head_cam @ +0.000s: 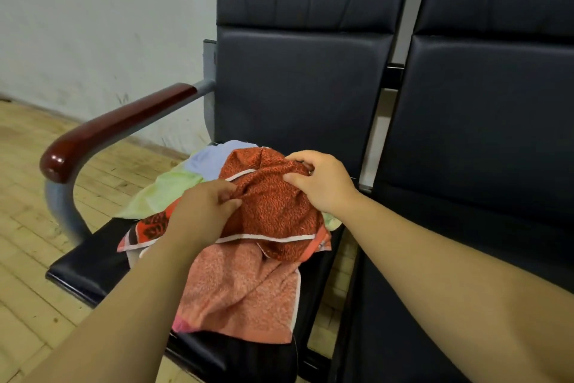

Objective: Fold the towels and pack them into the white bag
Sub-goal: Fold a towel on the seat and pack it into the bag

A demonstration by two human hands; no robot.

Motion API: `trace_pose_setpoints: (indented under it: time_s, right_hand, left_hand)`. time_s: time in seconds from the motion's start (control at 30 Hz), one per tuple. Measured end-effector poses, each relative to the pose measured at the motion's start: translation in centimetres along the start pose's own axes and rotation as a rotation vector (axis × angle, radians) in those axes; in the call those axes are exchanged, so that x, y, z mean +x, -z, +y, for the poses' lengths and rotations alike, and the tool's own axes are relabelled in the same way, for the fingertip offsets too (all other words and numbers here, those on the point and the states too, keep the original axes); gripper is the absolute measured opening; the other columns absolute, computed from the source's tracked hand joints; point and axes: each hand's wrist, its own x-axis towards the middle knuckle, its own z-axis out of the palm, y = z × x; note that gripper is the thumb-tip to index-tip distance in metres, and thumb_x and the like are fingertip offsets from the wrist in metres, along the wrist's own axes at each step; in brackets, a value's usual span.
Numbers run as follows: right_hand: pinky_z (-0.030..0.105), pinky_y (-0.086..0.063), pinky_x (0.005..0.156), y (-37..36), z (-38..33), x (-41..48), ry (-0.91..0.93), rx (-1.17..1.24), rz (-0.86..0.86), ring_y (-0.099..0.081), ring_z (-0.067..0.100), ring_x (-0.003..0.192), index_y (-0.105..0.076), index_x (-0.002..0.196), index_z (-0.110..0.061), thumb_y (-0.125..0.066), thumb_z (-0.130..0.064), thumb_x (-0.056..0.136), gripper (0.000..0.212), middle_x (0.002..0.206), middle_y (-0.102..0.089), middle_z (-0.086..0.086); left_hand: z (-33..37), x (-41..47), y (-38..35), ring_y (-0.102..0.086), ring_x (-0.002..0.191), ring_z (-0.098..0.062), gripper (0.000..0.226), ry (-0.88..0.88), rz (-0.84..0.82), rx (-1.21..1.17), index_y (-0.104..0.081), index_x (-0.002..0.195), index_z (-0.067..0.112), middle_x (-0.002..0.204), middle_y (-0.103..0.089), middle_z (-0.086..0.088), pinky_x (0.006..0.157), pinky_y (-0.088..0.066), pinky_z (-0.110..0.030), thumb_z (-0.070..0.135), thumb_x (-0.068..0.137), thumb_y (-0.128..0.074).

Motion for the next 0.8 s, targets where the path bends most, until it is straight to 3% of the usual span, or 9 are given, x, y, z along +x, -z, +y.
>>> trace_pose_setpoints:
  time_s: [0.07, 0.17, 0.23, 0.37, 0.43, 0.57, 0.67, 0.73, 0.8]
  right_hand:
    - [0.035, -0.054, 0.095, 1.6, -0.8, -0.9, 0.050, 0.051, 0.003, -0.065, 0.005, 0.102, -0.073, 0.116, -0.032, -0.080, -0.029, 0.087, 0.030, 0.107, -0.070, -0.017]
    - [0.038, -0.057, 0.093, 4.9, -2.4, -3.2, 0.095, 0.199, 0.003, -0.070, 0.008, 0.097, -0.076, 0.109, -0.029, -0.080, -0.018, 0.087, 0.025, 0.102, -0.075, -0.009]
    - [0.037, -0.059, 0.090, 7.6, -3.0, -5.2, 0.074, 0.300, 0.006, -0.073, 0.014, 0.097, -0.076, 0.109, -0.024, -0.078, -0.012, 0.087, 0.025, 0.101, -0.077, -0.002]
    - [0.038, -0.058, 0.088, 13.7, -2.4, -10.3, -0.020, 0.424, 0.041, -0.073, 0.022, 0.100, -0.076, 0.109, -0.019, -0.074, -0.007, 0.089, 0.024, 0.102, -0.077, 0.006]
    - [0.038, -0.058, 0.088, 17.1, -1.6, -13.3, -0.097, 0.460, 0.075, -0.073, 0.024, 0.102, -0.076, 0.108, -0.018, -0.073, -0.006, 0.090, 0.022, 0.105, -0.076, 0.007]
    - [0.041, -0.057, 0.086, 24.2, 1.0, -19.0, -0.268, 0.385, 0.141, -0.074, 0.023, 0.097, -0.080, 0.098, -0.021, -0.072, -0.010, 0.090, 0.016, 0.099, -0.078, 0.005]
    - [0.043, -0.058, 0.084, 28.1, 4.1, -22.3, -0.408, 0.329, 0.233, -0.074, 0.027, 0.088, -0.080, 0.092, -0.016, -0.075, -0.009, 0.087, 0.010, 0.093, -0.078, 0.011]
    - [0.038, -0.059, 0.078, 29.5, 6.6, -24.2, -0.480, 0.243, 0.330, -0.073, 0.022, 0.079, -0.080, 0.092, -0.015, -0.079, -0.012, 0.085, 0.008, 0.090, -0.078, 0.012]
    - [0.034, -0.056, 0.078, 30.0, 9.4, -26.0, -0.535, 0.079, 0.428, -0.070, 0.017, 0.080, -0.077, 0.101, -0.018, -0.083, -0.023, 0.082, 0.020, 0.092, -0.077, 0.005]
  left_hand:
    - [1.6, -0.5, 1.7, -0.063, 0.087, -0.020, 0.002, -0.031, 0.047, -0.033, -0.072, 0.091, 0.024, 0.084, -0.069, 0.006, 0.077, -0.042, -0.032, 0.022, 0.090, -0.072]
    - [4.7, -1.6, 4.0, -0.056, 0.090, -0.009, 0.009, -0.160, 0.133, -0.064, -0.067, 0.088, 0.028, 0.089, -0.060, 0.013, 0.077, -0.032, -0.020, 0.021, 0.092, -0.071]
    - [7.0, -2.7, 4.7, -0.054, 0.085, -0.001, 0.015, -0.234, 0.115, -0.108, -0.062, 0.088, 0.033, 0.094, -0.058, 0.011, 0.075, -0.034, -0.015, 0.022, 0.093, -0.069]
    - [12.3, -5.5, 3.5, -0.058, 0.078, 0.006, 0.013, -0.342, 0.034, -0.159, -0.060, 0.092, 0.030, 0.083, -0.065, 0.014, 0.067, -0.035, -0.005, 0.021, 0.094, -0.069]
    - [15.4, -6.9, 2.3, -0.060, 0.075, 0.003, 0.015, -0.376, -0.021, -0.251, -0.062, 0.094, 0.031, 0.085, -0.067, 0.014, 0.070, -0.038, -0.009, 0.021, 0.091, -0.072]
    - [21.7, -9.9, -1.4, -0.066, 0.073, -0.009, 0.024, -0.411, -0.253, -0.468, -0.061, 0.098, 0.037, 0.082, -0.070, 0.008, 0.076, -0.052, -0.031, 0.023, 0.086, -0.078]
    - [25.7, -11.5, -5.8, -0.071, 0.080, -0.011, 0.029, -0.394, -0.377, -0.485, -0.061, 0.109, 0.034, 0.085, -0.074, 0.003, 0.080, -0.056, -0.034, 0.025, 0.088, -0.077]
    - [27.2, -12.2, -9.3, -0.070, 0.082, -0.011, 0.032, -0.363, -0.416, -0.474, -0.060, 0.114, 0.033, 0.091, -0.073, 0.004, 0.083, -0.057, -0.037, 0.026, 0.087, -0.078]
    - [27.3, -12.6, -12.3, -0.068, 0.083, -0.011, 0.036, -0.325, -0.433, -0.425, -0.059, 0.115, 0.032, 0.099, -0.068, 0.007, 0.085, -0.056, -0.035, 0.029, 0.085, -0.080]
